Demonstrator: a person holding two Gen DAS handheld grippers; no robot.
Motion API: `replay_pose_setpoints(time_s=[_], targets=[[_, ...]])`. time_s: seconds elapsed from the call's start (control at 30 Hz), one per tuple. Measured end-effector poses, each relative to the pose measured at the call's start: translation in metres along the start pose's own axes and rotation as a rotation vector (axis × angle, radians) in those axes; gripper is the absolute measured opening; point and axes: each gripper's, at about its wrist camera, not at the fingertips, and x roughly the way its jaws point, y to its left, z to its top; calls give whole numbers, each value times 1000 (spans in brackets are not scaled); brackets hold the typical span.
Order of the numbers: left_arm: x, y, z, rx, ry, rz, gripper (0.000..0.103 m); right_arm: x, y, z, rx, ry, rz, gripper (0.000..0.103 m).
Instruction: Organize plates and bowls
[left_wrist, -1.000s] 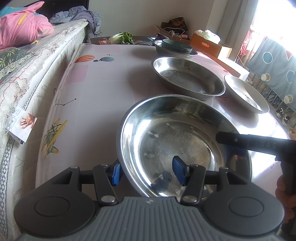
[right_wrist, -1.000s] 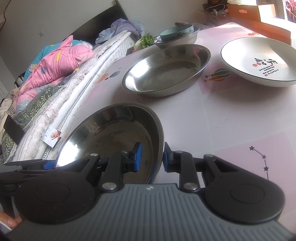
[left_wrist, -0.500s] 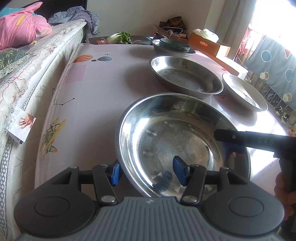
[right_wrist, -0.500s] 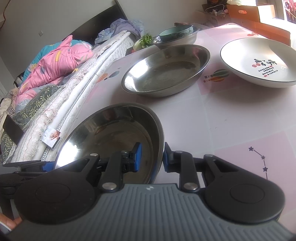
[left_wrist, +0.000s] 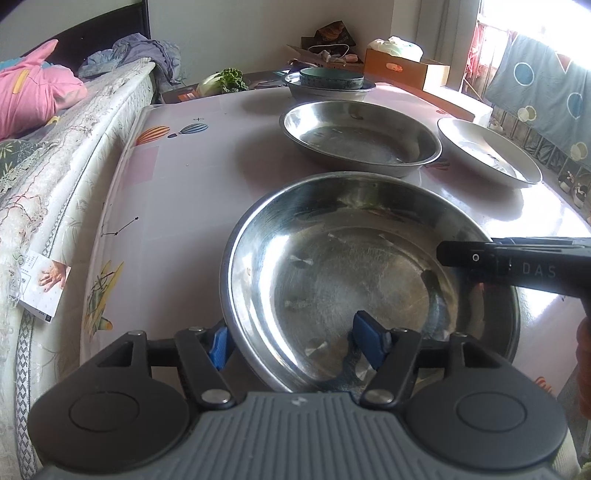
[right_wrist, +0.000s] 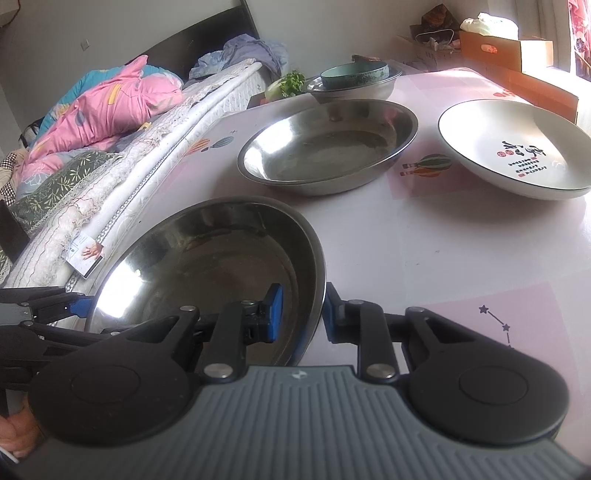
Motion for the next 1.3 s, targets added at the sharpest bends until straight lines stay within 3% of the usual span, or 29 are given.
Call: replay_pose_setpoints(time_s=[1.3], targets=[[11,4,15,-46,2,25,71,4,6,3,-37,-17,-54,19]])
